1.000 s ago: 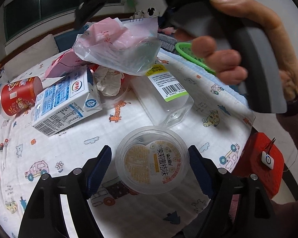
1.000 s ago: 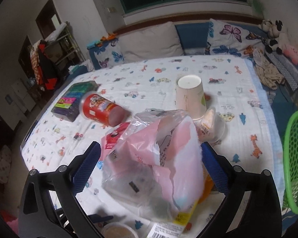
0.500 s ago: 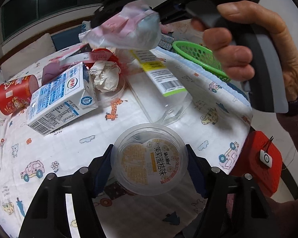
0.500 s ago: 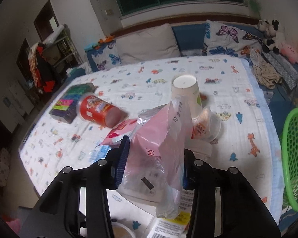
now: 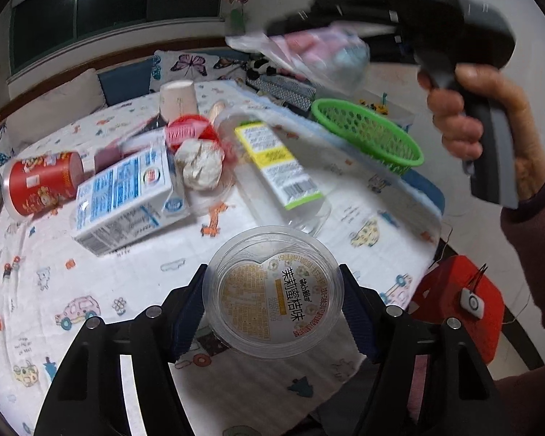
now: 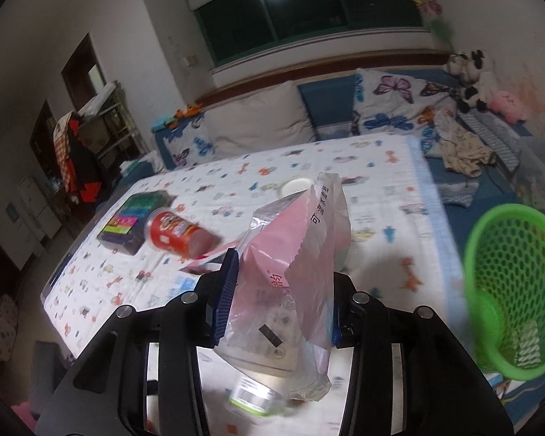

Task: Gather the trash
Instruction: 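Lift the plastic bag with the right tool while the left tool grasps the clear cup, then release the bag into the green basket while the left tool drops the cup in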

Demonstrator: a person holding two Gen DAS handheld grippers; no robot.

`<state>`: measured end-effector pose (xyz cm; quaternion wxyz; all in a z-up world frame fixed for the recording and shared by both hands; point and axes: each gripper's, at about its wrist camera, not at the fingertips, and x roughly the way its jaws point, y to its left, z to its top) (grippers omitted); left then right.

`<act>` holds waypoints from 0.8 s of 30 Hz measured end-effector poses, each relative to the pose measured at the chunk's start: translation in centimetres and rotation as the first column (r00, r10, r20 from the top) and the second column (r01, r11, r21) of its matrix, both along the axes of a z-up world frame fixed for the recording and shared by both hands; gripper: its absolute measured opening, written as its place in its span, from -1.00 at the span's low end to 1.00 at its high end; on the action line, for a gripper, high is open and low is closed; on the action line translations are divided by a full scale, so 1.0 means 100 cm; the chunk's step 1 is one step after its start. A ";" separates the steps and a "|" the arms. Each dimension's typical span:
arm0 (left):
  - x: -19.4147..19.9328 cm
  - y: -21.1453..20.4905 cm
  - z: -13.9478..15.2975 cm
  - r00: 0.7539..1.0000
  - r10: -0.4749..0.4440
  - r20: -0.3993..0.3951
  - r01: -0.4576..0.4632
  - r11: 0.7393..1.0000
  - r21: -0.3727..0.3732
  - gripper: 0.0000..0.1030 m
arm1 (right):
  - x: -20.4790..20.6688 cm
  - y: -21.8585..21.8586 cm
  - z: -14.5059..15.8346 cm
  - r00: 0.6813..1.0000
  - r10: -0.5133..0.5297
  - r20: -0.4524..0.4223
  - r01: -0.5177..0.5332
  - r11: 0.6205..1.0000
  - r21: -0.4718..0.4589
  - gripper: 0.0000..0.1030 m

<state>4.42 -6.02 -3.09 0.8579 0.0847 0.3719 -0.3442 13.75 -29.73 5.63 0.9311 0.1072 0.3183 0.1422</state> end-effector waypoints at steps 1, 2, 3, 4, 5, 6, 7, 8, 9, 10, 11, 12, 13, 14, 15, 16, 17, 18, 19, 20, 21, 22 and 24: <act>-0.001 -0.001 0.006 1.000 -0.004 0.009 0.004 1.000 -0.005 0.29 | -0.002 -0.006 0.000 1.000 -0.013 0.000 0.013 1.000 0.000 -0.18; -0.002 -0.001 0.011 1.000 -0.006 0.016 0.007 1.000 -0.008 0.29 | -0.003 -0.015 -0.001 1.000 -0.031 -0.001 0.031 1.000 -0.001 -0.18; -0.002 -0.002 0.016 1.000 -0.011 0.023 0.011 1.000 -0.011 0.29 | -0.005 -0.023 -0.002 0.999 -0.049 -0.003 0.049 0.999 -0.003 -0.18; -0.002 -0.005 0.022 0.999 -0.017 0.033 0.018 1.000 -0.015 0.29 | -0.007 -0.033 -0.004 0.997 -0.071 -0.006 0.071 0.997 -0.006 -0.18; -0.001 -0.008 0.028 0.999 -0.024 0.044 0.025 0.999 -0.020 0.29 | -0.008 -0.043 -0.005 0.996 -0.091 -0.011 0.091 0.996 -0.008 -0.18; -0.001 -0.011 0.034 0.998 -0.031 0.054 0.032 0.999 -0.024 0.29 | -0.009 -0.052 -0.007 0.994 -0.107 -0.014 0.107 0.994 -0.009 -0.18; 0.002 -0.016 0.041 0.997 -0.039 0.063 0.041 0.999 -0.029 0.29 | -0.011 -0.065 -0.008 0.991 -0.136 -0.016 0.136 0.991 -0.014 -0.18; 0.005 -0.021 0.047 0.997 -0.046 0.067 0.049 0.998 -0.036 0.29 | -0.012 -0.076 -0.010 0.987 -0.160 -0.019 0.160 0.987 -0.018 -0.18; 0.009 -0.027 0.052 0.996 -0.055 0.067 0.058 0.997 -0.043 0.29 | -0.014 -0.088 -0.012 0.983 -0.182 -0.025 0.181 0.983 -0.018 -0.18; 0.013 -0.034 0.057 0.996 -0.062 0.067 0.066 0.997 -0.048 0.29 | -0.015 -0.097 -0.014 0.980 -0.195 -0.029 0.194 0.981 -0.017 -0.18; 0.017 -0.040 0.060 0.995 -0.068 0.071 0.072 0.996 -0.048 0.29 | -0.017 -0.109 -0.017 0.975 -0.218 -0.035 0.218 0.976 -0.019 -0.18; 0.021 -0.048 0.064 0.994 -0.077 0.077 0.081 0.996 -0.047 0.29 | -0.018 -0.121 -0.020 0.970 -0.240 -0.040 0.240 0.971 -0.024 -0.17; 0.027 -0.057 0.068 0.992 -0.087 0.088 0.091 0.995 -0.042 0.29 | -0.018 -0.130 -0.023 0.966 -0.254 -0.043 0.253 0.967 -0.028 -0.16; 0.032 -0.067 0.072 0.991 -0.096 0.094 0.100 0.994 -0.038 0.29 | -0.019 -0.138 -0.025 0.962 -0.270 -0.047 0.268 0.963 -0.034 -0.14; 0.038 -0.075 0.075 0.990 -0.104 0.094 0.108 0.993 -0.036 0.29 | -0.019 -0.149 -0.029 0.956 -0.290 -0.053 0.288 0.957 -0.040 -0.14; 0.045 -0.086 0.078 0.989 -0.118 0.089 0.121 0.992 -0.037 0.29 | -0.019 -0.159 -0.034 0.950 -0.304 -0.063 0.302 0.952 -0.042 -0.14; 0.050 -0.095 0.081 0.988 -0.132 0.085 0.136 0.990 -0.040 0.29 | -0.018 -0.165 -0.038 0.947 -0.312 -0.073 0.310 0.950 -0.044 -0.13; 0.056 -0.105 0.083 0.986 -0.142 0.085 0.146 0.989 -0.039 0.29 | -0.018 -0.173 -0.043 0.943 -0.321 -0.084 0.318 0.947 -0.048 -0.12; 0.062 -0.117 0.084 0.985 -0.149 0.087 0.153 0.988 -0.032 0.29 | -0.017 -0.183 -0.050 0.935 -0.342 -0.096 0.337 0.939 -0.061 -0.12; 0.067 -0.126 0.085 0.984 -0.157 0.084 0.159 0.987 -0.029 0.29 | -0.016 -0.190 -0.056 0.930 -0.352 -0.105 0.346 0.936 -0.069 -0.11; 0.072 -0.136 0.086 0.983 -0.165 0.077 0.168 0.985 -0.030 0.29 | -0.016 -0.194 -0.060 0.928 -0.356 -0.111 0.350 0.934 -0.072 -0.11; 0.079 -0.148 0.087 0.982 -0.173 0.069 0.175 0.984 -0.029 0.29 | -0.015 -0.202 -0.067 0.921 -0.370 -0.124 0.363 0.929 -0.074 -0.10; 0.090 -0.169 0.089 0.981 -0.181 0.071 0.183 0.983 -0.014 0.29 | -0.014 -0.214 -0.076 0.915 -0.377 -0.148 0.372 0.926 -0.057 -0.03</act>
